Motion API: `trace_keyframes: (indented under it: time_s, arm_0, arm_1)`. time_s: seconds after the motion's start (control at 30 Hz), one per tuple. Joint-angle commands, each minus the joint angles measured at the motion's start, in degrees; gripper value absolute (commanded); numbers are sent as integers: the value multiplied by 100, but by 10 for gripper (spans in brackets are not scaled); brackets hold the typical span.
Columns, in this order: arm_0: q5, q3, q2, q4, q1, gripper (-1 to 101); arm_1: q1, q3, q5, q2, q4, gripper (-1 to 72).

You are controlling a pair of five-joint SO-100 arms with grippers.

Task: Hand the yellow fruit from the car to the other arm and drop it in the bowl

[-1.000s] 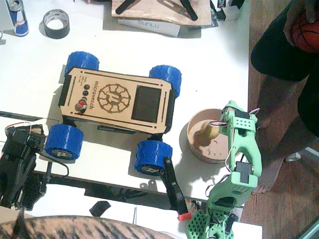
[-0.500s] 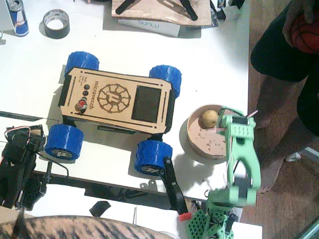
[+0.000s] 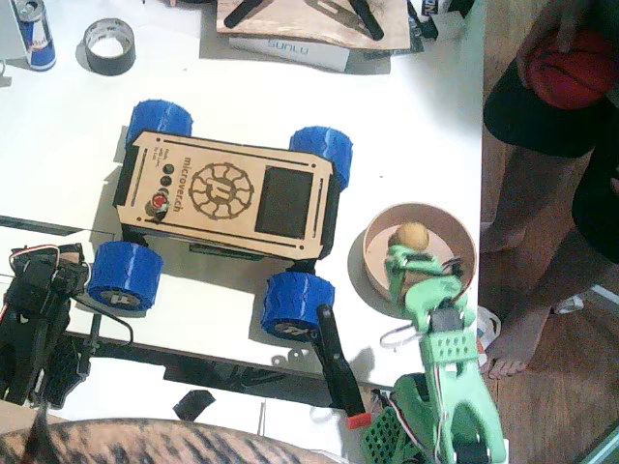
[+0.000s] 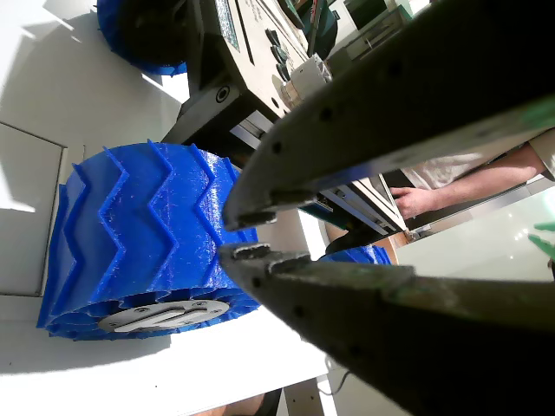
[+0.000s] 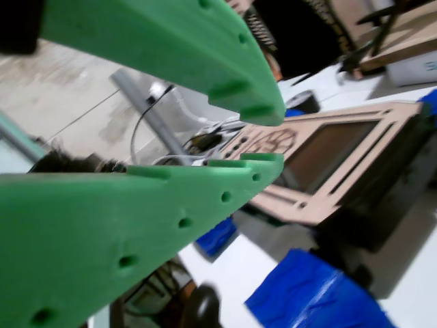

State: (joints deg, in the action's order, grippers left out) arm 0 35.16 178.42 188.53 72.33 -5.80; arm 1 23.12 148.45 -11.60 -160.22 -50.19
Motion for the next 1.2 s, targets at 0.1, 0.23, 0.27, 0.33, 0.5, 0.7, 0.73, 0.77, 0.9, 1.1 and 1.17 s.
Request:
trace_keyframes:
  time_s: [0.1, 0.23, 0.27, 0.33, 0.5, 0.7, 0.73, 0.77, 0.9, 1.1, 1.17]
  arm_0:
    - [-9, 229, 519, 246, 26, 1]
    - [-18, 229, 519, 272, 18, 1]
    - [-18, 229, 519, 272, 18, 1]
    - [-18, 237, 519, 272, 26, 1]
    - [-18, 299, 519, 255, -9, 1]
    - [-18, 316, 519, 220, 0, 1]
    - [-18, 316, 519, 220, 0, 1]
    - [-18, 316, 519, 220, 0, 1]
    - [-18, 316, 519, 211, 9, 1]
    - [-18, 316, 519, 211, -26, 0]
    - [-18, 316, 519, 211, -26, 0]
  arm_1:
    - [149, 1318, 141, -2039, -352, 0]
    - [211, 1837, 264, -2602, -694, 0]
    - [105, 1854, 281, -2602, -694, 0]
    - [35, 1969, 352, -2602, -721, 0]
    - [-132, 2276, 483, -2602, -703, 0]
    - [-114, 2355, 439, -2602, -712, 2]
    - [-114, 2355, 439, -2602, -703, 2]
    - [-114, 2355, 439, -2602, -703, 2]
    - [-114, 2382, 466, -2602, -686, 2]
    - [-88, 2461, 510, -2602, -580, 1]
    - [-79, 2461, 510, -2602, -580, 1]
